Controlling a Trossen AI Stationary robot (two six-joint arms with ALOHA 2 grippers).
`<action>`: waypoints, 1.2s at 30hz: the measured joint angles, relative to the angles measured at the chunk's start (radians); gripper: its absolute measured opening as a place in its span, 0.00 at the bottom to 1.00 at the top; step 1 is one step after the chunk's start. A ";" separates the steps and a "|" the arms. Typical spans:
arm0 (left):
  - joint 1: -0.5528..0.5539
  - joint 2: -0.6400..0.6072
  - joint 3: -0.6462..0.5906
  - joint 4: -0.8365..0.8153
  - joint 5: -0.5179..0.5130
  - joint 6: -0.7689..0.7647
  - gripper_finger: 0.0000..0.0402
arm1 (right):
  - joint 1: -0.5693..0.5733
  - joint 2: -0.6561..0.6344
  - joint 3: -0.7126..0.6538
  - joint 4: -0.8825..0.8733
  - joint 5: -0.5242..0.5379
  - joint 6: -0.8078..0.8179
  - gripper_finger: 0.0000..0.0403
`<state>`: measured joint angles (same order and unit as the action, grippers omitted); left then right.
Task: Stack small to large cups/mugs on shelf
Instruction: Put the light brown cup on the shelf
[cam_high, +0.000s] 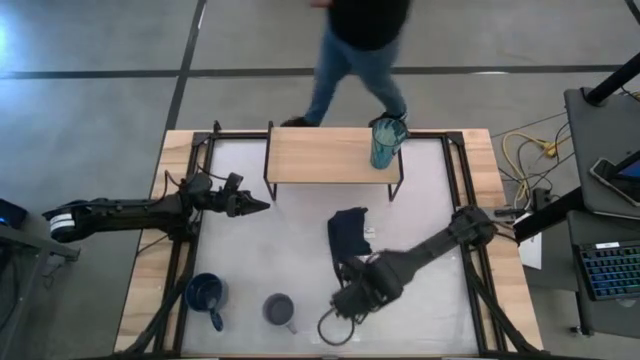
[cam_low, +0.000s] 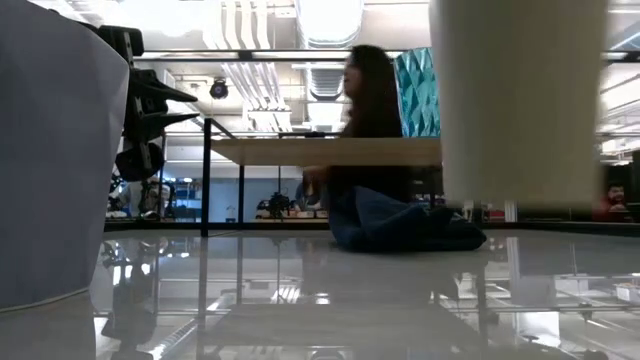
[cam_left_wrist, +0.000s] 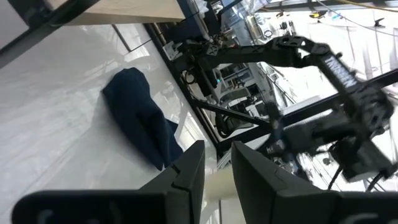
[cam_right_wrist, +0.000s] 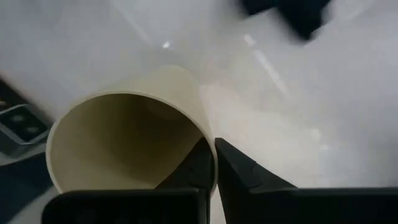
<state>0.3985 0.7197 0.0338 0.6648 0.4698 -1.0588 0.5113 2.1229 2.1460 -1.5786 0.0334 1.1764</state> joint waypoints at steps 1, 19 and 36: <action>0.000 0.000 0.000 -0.001 0.000 0.000 0.16 | -0.017 -0.003 0.024 -0.003 0.015 -0.039 0.02; 0.000 0.013 0.000 -0.001 -0.002 0.025 0.16 | -0.335 -0.193 0.207 0.013 0.421 -0.521 0.02; 0.000 0.067 0.000 0.001 0.000 -0.010 0.16 | -0.552 -0.321 0.210 0.035 0.423 -0.419 0.02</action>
<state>0.3985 0.7869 0.0341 0.6662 0.4698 -1.0692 -0.0410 1.8019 2.3562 -1.5440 0.4569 0.7578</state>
